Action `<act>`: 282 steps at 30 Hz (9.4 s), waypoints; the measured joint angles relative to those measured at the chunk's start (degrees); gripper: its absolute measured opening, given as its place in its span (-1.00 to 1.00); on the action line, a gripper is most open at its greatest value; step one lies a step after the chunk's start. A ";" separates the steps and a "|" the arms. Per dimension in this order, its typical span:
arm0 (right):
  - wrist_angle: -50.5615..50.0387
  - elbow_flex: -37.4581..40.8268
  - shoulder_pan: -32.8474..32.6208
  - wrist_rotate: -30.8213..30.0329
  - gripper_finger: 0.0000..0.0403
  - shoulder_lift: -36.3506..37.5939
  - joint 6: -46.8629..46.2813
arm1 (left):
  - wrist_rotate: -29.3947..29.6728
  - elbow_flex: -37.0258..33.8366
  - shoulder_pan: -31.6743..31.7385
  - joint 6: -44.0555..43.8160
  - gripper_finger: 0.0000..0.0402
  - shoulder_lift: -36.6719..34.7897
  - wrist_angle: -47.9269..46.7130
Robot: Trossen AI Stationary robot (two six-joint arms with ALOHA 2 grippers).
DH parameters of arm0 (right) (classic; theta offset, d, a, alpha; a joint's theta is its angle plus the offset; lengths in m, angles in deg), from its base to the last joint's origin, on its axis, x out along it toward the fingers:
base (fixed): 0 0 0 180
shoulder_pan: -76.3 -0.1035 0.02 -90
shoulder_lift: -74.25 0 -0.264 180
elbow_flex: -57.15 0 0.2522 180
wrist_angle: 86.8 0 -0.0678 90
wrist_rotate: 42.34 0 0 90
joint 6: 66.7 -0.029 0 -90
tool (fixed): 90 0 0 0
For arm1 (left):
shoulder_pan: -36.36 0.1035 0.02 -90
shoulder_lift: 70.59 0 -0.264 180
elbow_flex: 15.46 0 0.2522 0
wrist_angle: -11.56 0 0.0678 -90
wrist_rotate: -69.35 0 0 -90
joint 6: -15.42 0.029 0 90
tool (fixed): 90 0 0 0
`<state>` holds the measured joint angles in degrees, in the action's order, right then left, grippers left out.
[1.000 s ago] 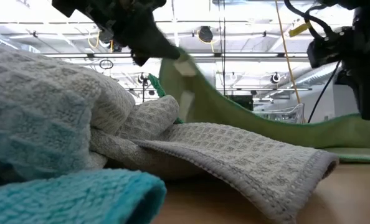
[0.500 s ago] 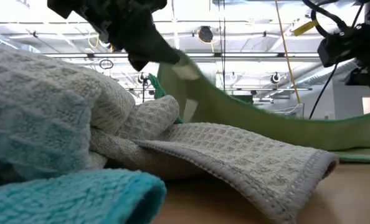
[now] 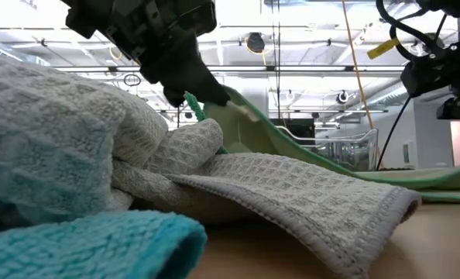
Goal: Fold microfiber towels
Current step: Fold the bottom light green microfiber towel
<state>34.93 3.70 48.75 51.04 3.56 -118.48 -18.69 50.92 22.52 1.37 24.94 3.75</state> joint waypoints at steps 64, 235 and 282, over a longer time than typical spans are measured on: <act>-2.46 4.53 -20.90 -7.58 -0.99 1.22 -2.39 | 0.61 0.09 0.32 2.49 -0.97 -1.68 1.35; 43.36 -32.70 25.64 -0.31 -0.05 -42.61 51.91 | 27.92 -13.56 6.63 -11.94 -0.14 -22.95 -32.04; 35.23 -32.59 29.52 6.68 -0.99 -39.62 59.04 | 26.51 -17.97 10.99 -6.23 -0.14 -22.80 -10.56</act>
<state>70.16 -28.89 78.27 57.73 -36.06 -59.44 7.81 32.95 33.51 -4.86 2.14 -6.80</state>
